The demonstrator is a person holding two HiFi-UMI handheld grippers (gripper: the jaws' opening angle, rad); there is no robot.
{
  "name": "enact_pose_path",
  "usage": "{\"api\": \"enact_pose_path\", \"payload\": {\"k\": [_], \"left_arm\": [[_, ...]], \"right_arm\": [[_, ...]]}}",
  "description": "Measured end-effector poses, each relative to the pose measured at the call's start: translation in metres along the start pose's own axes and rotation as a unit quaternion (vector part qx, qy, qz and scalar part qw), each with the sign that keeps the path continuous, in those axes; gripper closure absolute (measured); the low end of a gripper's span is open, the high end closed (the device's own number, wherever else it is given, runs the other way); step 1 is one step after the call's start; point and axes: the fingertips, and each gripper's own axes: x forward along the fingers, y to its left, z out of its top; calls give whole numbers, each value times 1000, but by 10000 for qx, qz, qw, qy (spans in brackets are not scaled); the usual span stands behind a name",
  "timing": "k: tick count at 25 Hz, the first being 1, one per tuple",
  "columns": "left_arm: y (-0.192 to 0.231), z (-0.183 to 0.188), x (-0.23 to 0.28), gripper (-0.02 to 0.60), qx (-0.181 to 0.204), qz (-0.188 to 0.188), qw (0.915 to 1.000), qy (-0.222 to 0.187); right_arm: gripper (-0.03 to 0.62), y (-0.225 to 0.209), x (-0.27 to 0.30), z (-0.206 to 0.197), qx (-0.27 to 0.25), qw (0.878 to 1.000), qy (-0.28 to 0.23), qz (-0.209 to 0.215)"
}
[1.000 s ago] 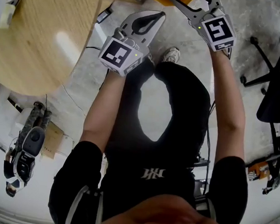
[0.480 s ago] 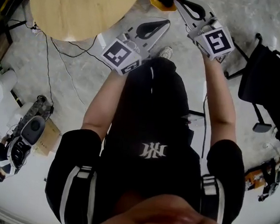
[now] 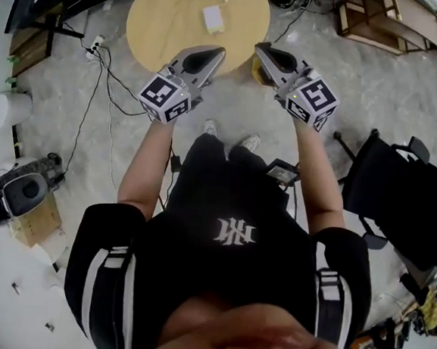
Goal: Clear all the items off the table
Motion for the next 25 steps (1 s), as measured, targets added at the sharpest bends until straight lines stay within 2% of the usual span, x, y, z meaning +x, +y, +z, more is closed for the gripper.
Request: {"api": "enact_pose_path", "payload": {"k": [5, 8, 12, 15, 18, 20, 24, 25], "left_arm": [[42, 32, -71, 569, -130, 506, 9983, -257], [63, 43, -100, 569, -183, 512, 9977, -395], [82, 35, -119, 569, -156, 407, 9987, -252], [99, 34, -127, 569, -302, 320, 9984, -361], [116, 37, -131, 569, -404, 202, 9980, -439], [129, 36, -134, 569, -422, 144, 9982, -404], [149, 32, -139, 569, -528, -25, 9980, -360], [152, 30, -140, 569, -543, -55, 9979, -354]], "right_arm": [[592, 46, 55, 43, -83, 9989, -84, 450], [592, 76, 91, 50, -215, 9974, 95, 687], [592, 100, 125, 45, -219, 9969, 258, 714], [591, 96, 143, 40, -168, 9979, 341, 528], [579, 79, 151, 30, -73, 9989, 438, 124], [467, 69, 157, 23, 7, 9986, 526, -110], [461, 58, 170, 15, 57, 9967, 654, -474], [423, 56, 173, 12, 67, 9961, 690, -554]]}}
